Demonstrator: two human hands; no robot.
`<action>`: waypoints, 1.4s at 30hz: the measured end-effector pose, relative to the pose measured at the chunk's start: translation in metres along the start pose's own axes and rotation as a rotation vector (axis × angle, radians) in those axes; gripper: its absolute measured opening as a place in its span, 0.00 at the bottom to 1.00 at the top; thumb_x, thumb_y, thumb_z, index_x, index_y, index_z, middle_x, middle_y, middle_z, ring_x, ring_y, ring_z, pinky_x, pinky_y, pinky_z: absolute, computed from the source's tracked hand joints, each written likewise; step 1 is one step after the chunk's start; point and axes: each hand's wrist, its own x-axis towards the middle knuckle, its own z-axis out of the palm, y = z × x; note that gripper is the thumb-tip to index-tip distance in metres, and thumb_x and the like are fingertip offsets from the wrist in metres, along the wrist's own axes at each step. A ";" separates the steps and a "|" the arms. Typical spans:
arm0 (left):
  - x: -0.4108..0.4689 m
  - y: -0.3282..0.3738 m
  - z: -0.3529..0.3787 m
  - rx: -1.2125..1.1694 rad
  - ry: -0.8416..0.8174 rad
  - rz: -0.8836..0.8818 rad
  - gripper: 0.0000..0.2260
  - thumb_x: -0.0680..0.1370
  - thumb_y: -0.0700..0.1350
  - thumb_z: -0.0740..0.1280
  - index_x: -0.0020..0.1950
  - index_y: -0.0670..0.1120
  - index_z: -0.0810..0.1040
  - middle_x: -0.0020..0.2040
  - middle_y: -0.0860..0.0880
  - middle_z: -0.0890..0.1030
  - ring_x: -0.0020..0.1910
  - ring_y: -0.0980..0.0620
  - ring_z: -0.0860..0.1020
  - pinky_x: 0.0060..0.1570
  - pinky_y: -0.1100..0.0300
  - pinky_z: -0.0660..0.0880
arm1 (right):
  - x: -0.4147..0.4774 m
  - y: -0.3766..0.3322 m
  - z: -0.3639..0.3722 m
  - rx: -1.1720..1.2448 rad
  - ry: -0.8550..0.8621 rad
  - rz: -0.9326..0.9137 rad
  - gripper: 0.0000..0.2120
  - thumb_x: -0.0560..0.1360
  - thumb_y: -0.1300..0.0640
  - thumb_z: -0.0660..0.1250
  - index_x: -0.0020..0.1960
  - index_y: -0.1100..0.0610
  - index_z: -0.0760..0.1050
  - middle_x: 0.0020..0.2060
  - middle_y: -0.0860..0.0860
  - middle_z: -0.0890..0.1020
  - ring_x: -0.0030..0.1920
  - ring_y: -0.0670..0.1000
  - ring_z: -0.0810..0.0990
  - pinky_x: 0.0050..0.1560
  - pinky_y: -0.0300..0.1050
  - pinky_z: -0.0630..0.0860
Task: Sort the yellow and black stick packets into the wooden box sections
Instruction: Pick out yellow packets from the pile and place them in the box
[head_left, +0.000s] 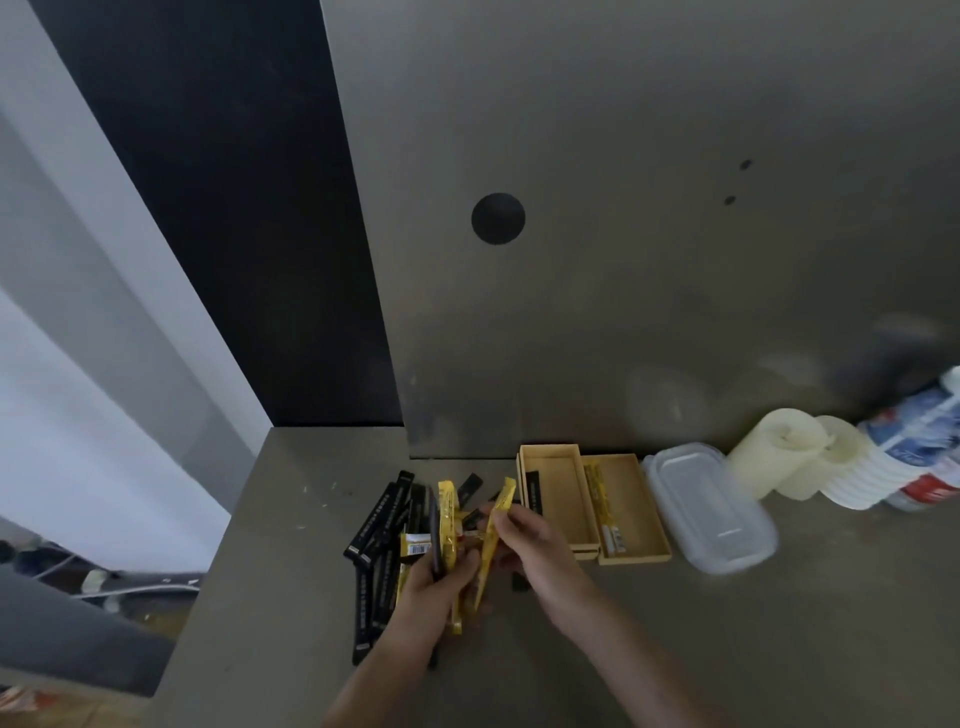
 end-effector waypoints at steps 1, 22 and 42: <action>0.000 -0.001 0.001 0.010 0.011 0.030 0.07 0.79 0.41 0.69 0.56 0.42 0.82 0.38 0.46 0.85 0.34 0.48 0.83 0.34 0.56 0.80 | 0.000 0.000 -0.001 0.027 0.016 0.003 0.14 0.78 0.49 0.67 0.57 0.56 0.82 0.47 0.54 0.86 0.50 0.54 0.84 0.55 0.51 0.78; 0.003 -0.012 -0.011 0.284 0.102 0.233 0.12 0.75 0.46 0.74 0.51 0.42 0.75 0.33 0.46 0.80 0.28 0.50 0.78 0.33 0.55 0.78 | 0.002 0.007 -0.006 0.034 0.084 0.048 0.09 0.78 0.56 0.70 0.56 0.57 0.82 0.50 0.53 0.87 0.56 0.53 0.84 0.68 0.59 0.74; 0.008 -0.001 0.011 0.335 0.133 0.366 0.09 0.74 0.42 0.76 0.51 0.48 0.78 0.40 0.49 0.85 0.35 0.51 0.84 0.40 0.52 0.82 | 0.002 0.002 -0.016 0.237 0.188 -0.032 0.11 0.78 0.57 0.70 0.59 0.58 0.80 0.53 0.59 0.86 0.54 0.56 0.85 0.53 0.48 0.82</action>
